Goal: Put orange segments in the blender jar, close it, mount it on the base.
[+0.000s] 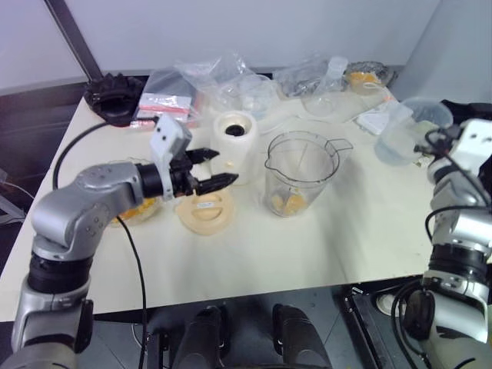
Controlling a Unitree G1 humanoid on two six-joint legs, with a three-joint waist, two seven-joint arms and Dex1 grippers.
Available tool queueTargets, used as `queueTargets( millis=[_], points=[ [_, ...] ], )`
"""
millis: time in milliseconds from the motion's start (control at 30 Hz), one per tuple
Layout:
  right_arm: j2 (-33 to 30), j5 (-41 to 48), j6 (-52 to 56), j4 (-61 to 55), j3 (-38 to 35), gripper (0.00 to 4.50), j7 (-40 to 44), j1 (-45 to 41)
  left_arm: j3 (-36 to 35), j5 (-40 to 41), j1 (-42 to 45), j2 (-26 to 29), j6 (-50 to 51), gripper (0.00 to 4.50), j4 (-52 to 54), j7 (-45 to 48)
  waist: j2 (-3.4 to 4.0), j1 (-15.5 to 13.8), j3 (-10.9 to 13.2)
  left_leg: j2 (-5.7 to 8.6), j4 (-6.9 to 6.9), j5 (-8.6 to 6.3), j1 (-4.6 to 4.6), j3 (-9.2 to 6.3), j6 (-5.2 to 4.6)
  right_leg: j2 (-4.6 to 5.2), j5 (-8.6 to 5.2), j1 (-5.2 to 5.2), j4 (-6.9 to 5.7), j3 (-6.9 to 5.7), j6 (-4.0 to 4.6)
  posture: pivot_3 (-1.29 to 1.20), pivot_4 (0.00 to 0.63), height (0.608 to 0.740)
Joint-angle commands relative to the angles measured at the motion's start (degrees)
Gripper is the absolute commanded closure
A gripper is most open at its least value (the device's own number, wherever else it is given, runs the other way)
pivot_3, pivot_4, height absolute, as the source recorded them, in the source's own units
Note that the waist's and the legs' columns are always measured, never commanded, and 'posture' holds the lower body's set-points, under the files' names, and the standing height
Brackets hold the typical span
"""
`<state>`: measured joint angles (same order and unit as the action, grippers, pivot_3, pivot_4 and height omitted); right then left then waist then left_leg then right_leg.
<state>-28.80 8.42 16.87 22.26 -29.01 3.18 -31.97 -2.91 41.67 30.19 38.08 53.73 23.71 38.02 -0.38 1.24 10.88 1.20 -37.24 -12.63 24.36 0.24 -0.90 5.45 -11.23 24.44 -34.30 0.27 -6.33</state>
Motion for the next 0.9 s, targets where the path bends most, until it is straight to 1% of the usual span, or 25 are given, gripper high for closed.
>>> queueTargets(
  millis=[33,133,200,333,533,633,667,700,733,767,800,867,900],
  points=[
    [-1.02,0.32,-9.76,6.03,-0.44,4.42,0.6,-1.14,-0.27,-0.75,-0.99,1.02,-0.01,0.56,3.39,-1.08,0.01,-0.07,0.01,0.0,0.0,0.0,-0.01,0.02,0.0,0.0,0.0,0.0,-0.01,0.03,0.01,0.0,0.15,0.74],
    [-0.89,0.12,-16.8,18.74,0.52,4.42,1.4,-3.12,1.0,-2.98,-4.09,1.34,-0.83,0.56,3.9,-2.14,0.02,-0.01,0.0,0.01,-0.01,0.01,-0.07,0.1,0.01,-0.02,-0.01,-0.02,0.0,0.13,0.02,0.0,0.15,0.74],
    [-1.11,-0.12,-19.8,23.8,1.27,4.42,1.54,-4.7,0.78,-2.86,-5.05,1.0,-0.69,0.56,4.35,-2.43,0.01,0.1,0.0,0.01,0.0,0.01,-0.16,0.22,0.01,-0.04,-0.01,-0.06,0.01,0.25,0.02,0.0,0.15,0.74],
    [-1.73,-0.35,-22.93,31.24,2.44,4.42,0.31,-7.55,0.71,-2.76,-6.34,0.59,-0.66,0.56,5.18,-3.02,0.0,0.08,0.01,-0.01,0.0,0.01,-0.16,0.27,0.01,-0.06,-0.01,-0.05,0.02,0.36,0.02,0.0,0.15,0.74],
    [-1.12,0.24,-25.58,37.75,2.96,4.42,-1.69,-8.99,2.13,-3.81,-6.36,-0.31,-0.91,0.56,4.84,-4.08,-0.01,-0.06,0.0,-0.01,0.01,0.01,-0.18,0.35,0.01,-0.07,-0.01,-0.06,0.05,0.45,0.02,0.0,0.15,0.74],
    [-1.02,0.03,-26.33,39.16,3.46,3.56,-2.43,-8.51,2.3,-4.1,-6.19,-0.59,-0.83,0.56,4.76,-4.21,-0.02,-0.12,0.0,0.0,0.0,0.01,-0.18,0.37,0.01,-0.07,-0.01,-0.06,0.06,0.46,0.02,0.0,0.15,0.74],
    [-1.14,-0.29,-26.51,39.5,3.85,3.18,-2.73,-8.34,2.27,-4.19,-6.17,-0.6,-0.81,0.56,4.74,-4.15,-0.02,-0.04,0.0,0.0,0.0,0.01,-0.18,0.38,0.01,-0.07,-0.01,-0.07,0.06,0.49,0.02,0.0,0.15,0.74],
    [-1.28,-0.68,-26.68,39.81,4.29,2.54,-3.03,-8.2,2.23,-4.27,-6.14,-0.62,-0.77,0.56,4.69,-4.08,-0.02,-0.02,0.0,0.0,0.0,0.01,-0.18,0.4,0.01,-0.07,-0.01,-0.07,0.07,0.51,0.02,0.0,0.15,0.74],
    [-1.39,-1.15,-26.95,39.98,4.81,2.08,-3.28,-7.86,2.18,-4.3,-6.12,-0.57,-0.75,0.56,4.61,-3.97,-0.03,0.11,-0.01,0.0,0.0,0.01,-0.2,0.43,0.01,-0.07,-0.01,-0.07,0.06,0.54,0.02,0.0,0.15,0.74],
    [-1.39,-1.19,-27.07,40.15,5.0,1.49,-3.47,-7.59,2.14,-4.32,-6.11,-0.51,-0.75,0.56,4.54,-3.83,-0.03,0.24,0.0,0.0,0.0,0.01,-0.24,0.48,0.01,-0.07,0.0,-0.07,0.06,0.59,0.02,0.0,0.15,0.74],
    [-1.38,-1.19,-27.09,40.3,5.19,1.07,-3.67,-7.36,2.09,-4.36,-6.07,-0.44,-0.78,0.56,4.39,-3.68,-0.03,0.4,-0.01,0.0,0.01,0.01,-0.26,0.51,0.01,-0.07,0.0,-0.07,0.05,0.61,0.02,0.0,0.15,0.74],
    [-1.34,-1.52,-27.36,40.21,5.93,0.04,-3.67,-6.54,2.09,-4.45,-5.92,-0.49,-0.85,0.56,4.07,-3.52,-0.05,0.92,-0.02,-0.01,0.01,0.0,-0.27,0.65,0.01,-0.08,0.0,-0.07,0.05,0.62,0.02,0.0,0.15,0.74],
    [-1.28,-1.64,-27.57,39.65,6.3,0.04,-3.69,-5.89,2.14,-4.52,-5.82,-0.58,-0.9,0.56,3.86,-3.42,-0.06,1.14,-0.02,-0.02,0.01,0.0,-0.28,0.7,0.01,-0.08,0.0,-0.08,0.04,0.62,0.02,0.0,0.15,0.74]
  ],
)
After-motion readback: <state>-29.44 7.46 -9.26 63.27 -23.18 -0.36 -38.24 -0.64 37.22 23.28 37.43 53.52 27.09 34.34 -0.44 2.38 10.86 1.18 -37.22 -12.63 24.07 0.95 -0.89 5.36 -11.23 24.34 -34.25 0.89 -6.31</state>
